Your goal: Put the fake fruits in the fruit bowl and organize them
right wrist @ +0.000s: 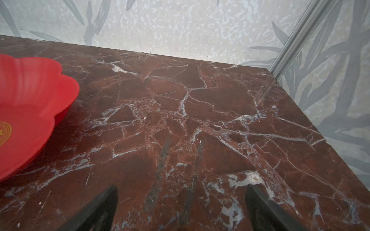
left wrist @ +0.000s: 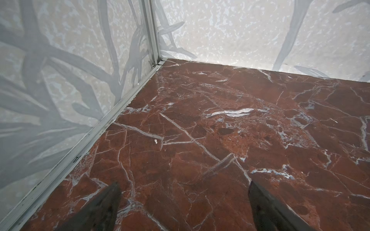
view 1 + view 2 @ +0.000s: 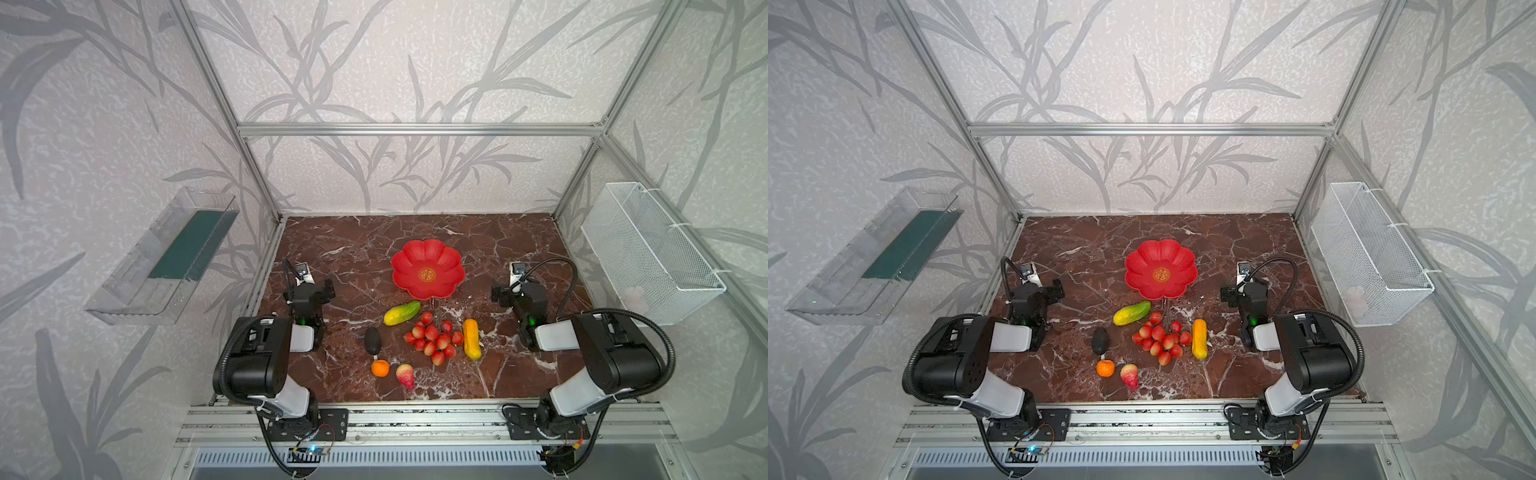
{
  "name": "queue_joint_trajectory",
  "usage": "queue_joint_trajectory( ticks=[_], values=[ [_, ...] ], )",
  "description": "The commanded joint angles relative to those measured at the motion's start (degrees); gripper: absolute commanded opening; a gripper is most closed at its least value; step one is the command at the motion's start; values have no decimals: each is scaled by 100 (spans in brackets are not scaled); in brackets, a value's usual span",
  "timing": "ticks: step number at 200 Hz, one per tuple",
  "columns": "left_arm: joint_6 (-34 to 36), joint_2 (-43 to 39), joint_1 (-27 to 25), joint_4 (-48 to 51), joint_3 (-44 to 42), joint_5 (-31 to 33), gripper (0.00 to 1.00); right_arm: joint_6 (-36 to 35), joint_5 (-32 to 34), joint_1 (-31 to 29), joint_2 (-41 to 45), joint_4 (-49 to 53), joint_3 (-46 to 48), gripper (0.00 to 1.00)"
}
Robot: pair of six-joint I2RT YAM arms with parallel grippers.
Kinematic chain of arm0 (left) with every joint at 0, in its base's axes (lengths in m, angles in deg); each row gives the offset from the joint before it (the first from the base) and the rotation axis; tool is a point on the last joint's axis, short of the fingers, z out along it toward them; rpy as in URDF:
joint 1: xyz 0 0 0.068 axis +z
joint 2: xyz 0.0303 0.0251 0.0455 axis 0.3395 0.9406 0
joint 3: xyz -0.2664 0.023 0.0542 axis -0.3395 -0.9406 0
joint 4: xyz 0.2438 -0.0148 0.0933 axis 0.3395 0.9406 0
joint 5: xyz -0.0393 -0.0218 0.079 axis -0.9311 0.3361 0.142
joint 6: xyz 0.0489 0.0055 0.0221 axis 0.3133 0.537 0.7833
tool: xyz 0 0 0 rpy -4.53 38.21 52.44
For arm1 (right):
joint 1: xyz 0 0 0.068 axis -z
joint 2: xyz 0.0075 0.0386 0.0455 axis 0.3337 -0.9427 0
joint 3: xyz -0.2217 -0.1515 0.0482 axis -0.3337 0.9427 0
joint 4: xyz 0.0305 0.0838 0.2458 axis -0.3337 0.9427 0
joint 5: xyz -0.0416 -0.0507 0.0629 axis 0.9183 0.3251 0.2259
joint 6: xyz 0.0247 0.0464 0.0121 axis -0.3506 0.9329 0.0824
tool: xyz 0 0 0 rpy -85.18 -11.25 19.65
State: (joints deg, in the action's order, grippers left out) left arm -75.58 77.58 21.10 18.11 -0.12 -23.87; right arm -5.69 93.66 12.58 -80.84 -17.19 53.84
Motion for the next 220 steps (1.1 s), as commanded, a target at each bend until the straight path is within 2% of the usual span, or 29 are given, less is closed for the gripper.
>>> queue_joint_trajectory(
  ticks=[1, 182, 193, 202, 208, 213, 220],
  values=[
    [98, 40, 5, -101, 46, -16, 99, 62, 63, -3, 23, -110, -65, 99],
    [56, -55, 3, -133, 11, 79, 99, 87, 112, -3, 77, -117, -58, 99],
    [-150, -326, 0, 327, 51, 320, 99, 98, 201, -3, 574, 526, -209, 99],
    [-94, -466, -10, 444, 4, 189, 99, 185, 395, -3, 1172, 1821, -611, 99],
    [114, -479, -60, 183, -43, 80, 99, 391, 604, -4, 1497, 2663, -960, 99],
    [249, -551, -178, 189, -8, 326, 99, 537, 670, -3, 1715, 3223, -1246, 99],
    [273, -883, -315, 912, 185, 633, 99, 621, 520, -3, 1969, 3794, -1595, 99]
  ],
)
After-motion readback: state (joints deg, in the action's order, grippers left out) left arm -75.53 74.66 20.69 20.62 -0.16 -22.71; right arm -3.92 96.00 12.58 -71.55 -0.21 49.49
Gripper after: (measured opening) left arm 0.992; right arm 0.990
